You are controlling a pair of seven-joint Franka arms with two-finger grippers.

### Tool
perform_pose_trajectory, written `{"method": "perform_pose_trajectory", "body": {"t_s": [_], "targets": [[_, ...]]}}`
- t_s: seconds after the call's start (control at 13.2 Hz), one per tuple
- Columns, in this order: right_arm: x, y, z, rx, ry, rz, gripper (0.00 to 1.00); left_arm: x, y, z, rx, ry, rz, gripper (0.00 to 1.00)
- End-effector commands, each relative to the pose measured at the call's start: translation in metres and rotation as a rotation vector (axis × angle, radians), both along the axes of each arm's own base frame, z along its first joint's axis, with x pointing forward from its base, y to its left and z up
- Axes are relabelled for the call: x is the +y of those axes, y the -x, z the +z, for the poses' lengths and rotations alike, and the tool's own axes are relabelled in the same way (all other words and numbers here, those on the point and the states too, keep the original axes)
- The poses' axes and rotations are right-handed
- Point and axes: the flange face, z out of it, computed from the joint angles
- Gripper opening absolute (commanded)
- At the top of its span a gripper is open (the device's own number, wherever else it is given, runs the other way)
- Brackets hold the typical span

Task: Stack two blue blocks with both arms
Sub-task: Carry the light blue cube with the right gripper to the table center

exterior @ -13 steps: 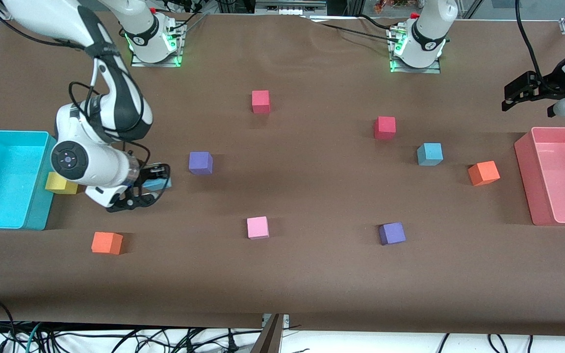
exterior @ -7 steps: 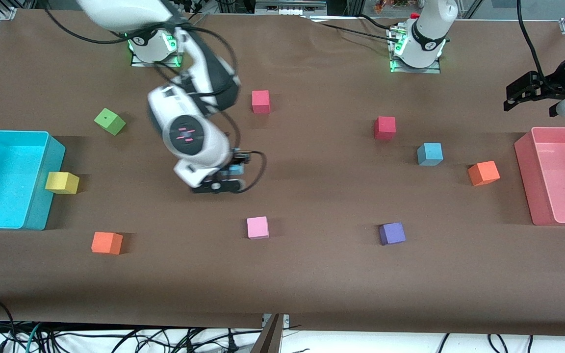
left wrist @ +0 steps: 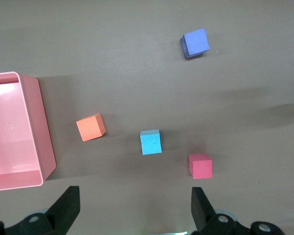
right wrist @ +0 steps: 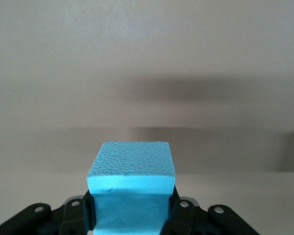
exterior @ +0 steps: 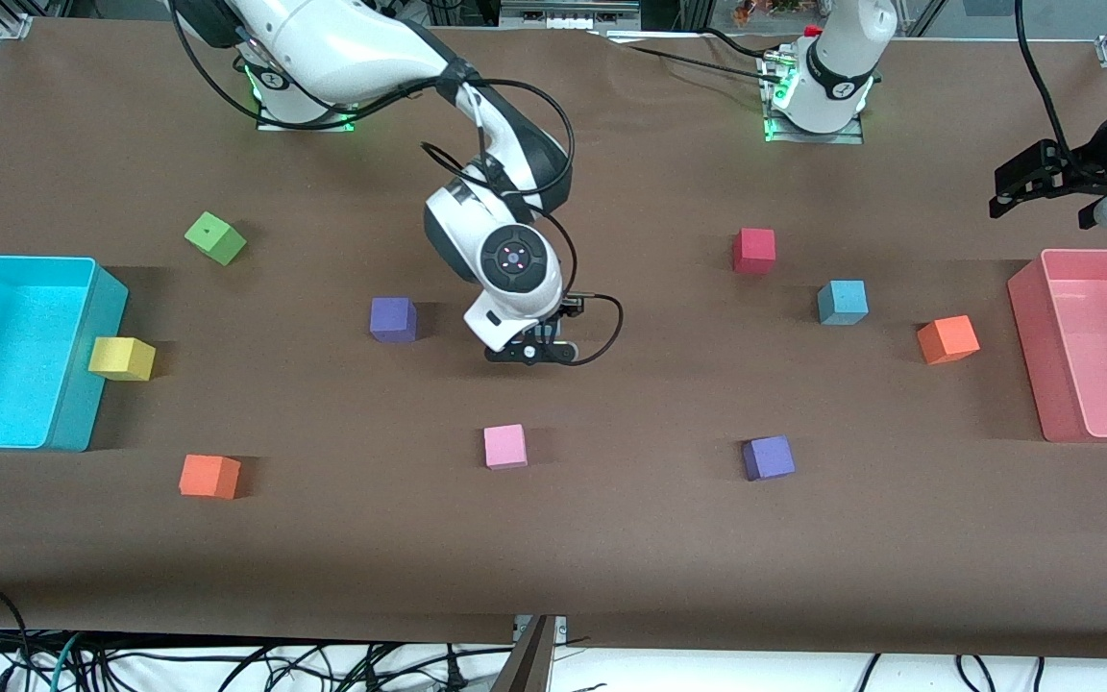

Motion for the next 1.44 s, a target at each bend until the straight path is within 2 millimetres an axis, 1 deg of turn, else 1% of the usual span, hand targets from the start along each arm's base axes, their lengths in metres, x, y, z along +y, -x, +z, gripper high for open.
{"method": "perform_pose_trajectory", "body": {"t_s": [0.0, 0.08, 0.3, 0.45, 0.6, 0.83, 0.98, 1.06, 1.13, 1.21, 1.36], "targets": [[0.018, 0.009, -0.016, 0.006, 0.011, -0.007, 0.00, 0.001, 0.003, 0.008, 0.001, 0.029, -0.002, 1.00], [0.019, 0.012, -0.026, 0.014, 0.020, -0.002, 0.00, 0.001, 0.003, 0.008, 0.003, 0.029, -0.002, 1.00], [0.022, 0.016, -0.041, 0.019, 0.028, -0.002, 0.00, 0.000, 0.003, 0.005, 0.013, 0.051, 0.000, 1.00], [0.022, 0.017, -0.046, 0.021, 0.032, -0.008, 0.00, 0.000, 0.003, 0.006, 0.012, 0.052, 0.000, 1.00], [0.021, 0.017, -0.060, 0.028, 0.040, -0.010, 0.00, 0.004, 0.003, 0.006, 0.012, 0.052, 0.006, 1.00], [0.021, 0.017, -0.070, 0.025, 0.037, -0.012, 0.00, 0.002, 0.002, 0.007, 0.004, 0.056, 0.000, 1.00], [0.021, 0.017, -0.073, 0.027, 0.039, -0.012, 0.00, 0.001, 0.002, 0.007, 0.004, 0.055, 0.000, 1.00], [0.021, 0.017, -0.073, 0.026, 0.040, -0.013, 0.19, 0.001, 0.001, 0.005, 0.006, 0.053, 0.000, 1.00], [0.020, 0.016, -0.073, 0.023, 0.040, -0.012, 0.98, -0.003, -0.002, 0.002, 0.012, 0.053, -0.001, 1.00], [0.019, 0.015, -0.073, 0.011, 0.049, -0.003, 1.00, -0.005, -0.003, 0.001, 0.012, 0.042, -0.001, 1.00], [0.019, 0.014, -0.071, -0.001, 0.054, 0.005, 1.00, -0.004, -0.003, 0.002, 0.011, 0.052, 0.002, 1.00]]}}
